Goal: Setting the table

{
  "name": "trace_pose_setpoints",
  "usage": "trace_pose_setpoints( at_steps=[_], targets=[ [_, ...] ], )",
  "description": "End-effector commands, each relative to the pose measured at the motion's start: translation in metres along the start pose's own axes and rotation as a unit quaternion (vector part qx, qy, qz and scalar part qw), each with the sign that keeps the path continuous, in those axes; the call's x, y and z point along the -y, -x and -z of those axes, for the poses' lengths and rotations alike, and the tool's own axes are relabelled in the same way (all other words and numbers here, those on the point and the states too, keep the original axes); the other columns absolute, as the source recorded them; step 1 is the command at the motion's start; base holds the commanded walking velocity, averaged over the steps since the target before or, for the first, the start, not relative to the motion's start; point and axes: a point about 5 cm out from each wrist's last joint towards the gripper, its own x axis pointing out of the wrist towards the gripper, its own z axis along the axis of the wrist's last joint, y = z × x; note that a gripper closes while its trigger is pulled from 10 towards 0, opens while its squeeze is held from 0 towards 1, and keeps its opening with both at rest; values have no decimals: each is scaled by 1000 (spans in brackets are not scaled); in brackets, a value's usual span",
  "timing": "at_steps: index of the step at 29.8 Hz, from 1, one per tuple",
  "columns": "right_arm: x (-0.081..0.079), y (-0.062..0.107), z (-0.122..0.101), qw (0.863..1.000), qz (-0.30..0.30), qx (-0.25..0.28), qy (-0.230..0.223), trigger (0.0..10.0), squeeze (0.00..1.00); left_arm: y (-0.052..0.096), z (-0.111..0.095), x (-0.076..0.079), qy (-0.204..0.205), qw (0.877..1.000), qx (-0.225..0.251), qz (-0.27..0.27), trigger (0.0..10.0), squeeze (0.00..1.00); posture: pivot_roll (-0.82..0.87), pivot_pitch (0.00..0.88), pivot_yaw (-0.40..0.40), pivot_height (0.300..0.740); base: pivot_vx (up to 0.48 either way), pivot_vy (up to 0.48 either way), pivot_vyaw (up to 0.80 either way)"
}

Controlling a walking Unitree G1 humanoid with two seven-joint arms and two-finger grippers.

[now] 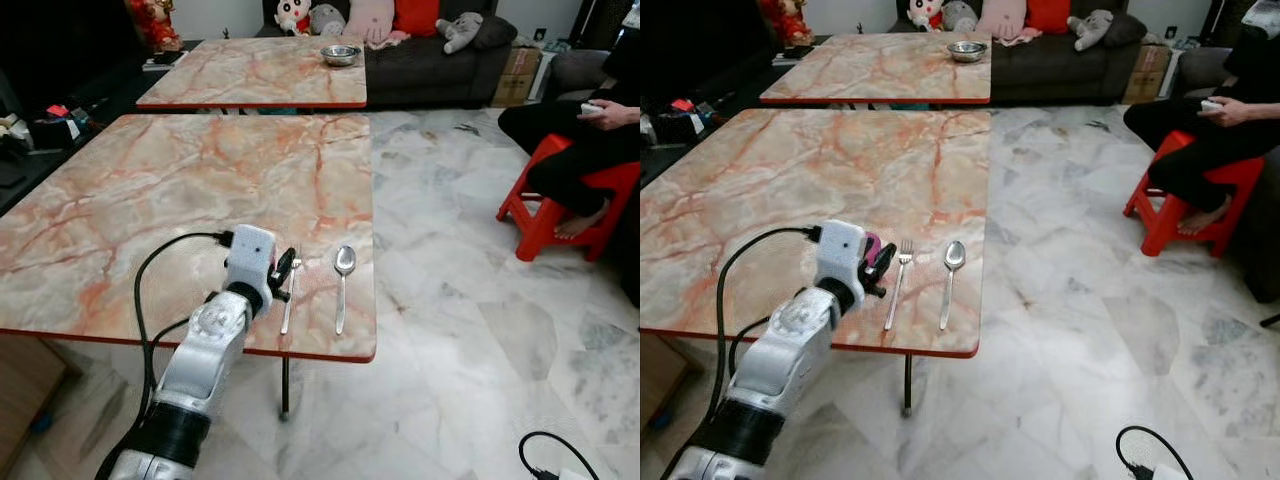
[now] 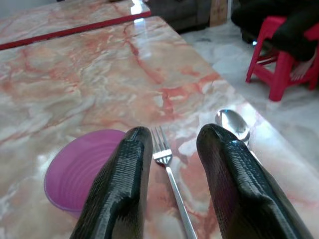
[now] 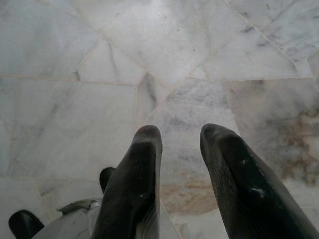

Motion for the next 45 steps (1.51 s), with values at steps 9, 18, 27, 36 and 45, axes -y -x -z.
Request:
trace_pose_setpoints(
  at_steps=[9, 18, 27, 36, 45],
  targets=[
    [-1, 0, 0, 1000, 0, 0, -3, 10000, 0, -15, 2, -12, 7, 999, -6, -49, 10000, 0, 28, 51, 25, 740, 0, 0, 0],
    [-1, 0, 0, 1000, 0, 0, -1, 10000, 0, -24, -12, -29, 83, 992, 11, -93, 10000, 1000, 30, 51, 21, 740, 0, 0, 0],
    [-1, 0, 0, 1000, 0, 0, -1, 10000, 0, -29, -15, -11, 54, 998, 12, -41, 10000, 0, 30, 55, 21, 740, 0, 0, 0],
    [-1, 0, 0, 1000, 0, 0, -1, 10000, 0, -27, -17, -11, 85, 994, 53, -42, 10000, 0, 28, 55, 22, 740, 0, 0, 0],
    [0, 0, 0, 1000, 1, 1, -3, 10000, 0, -8, -15, -41, 104, 982, 136, -86, 10000, 0, 23, 55, 24, 740, 0, 0, 0]
  ],
)
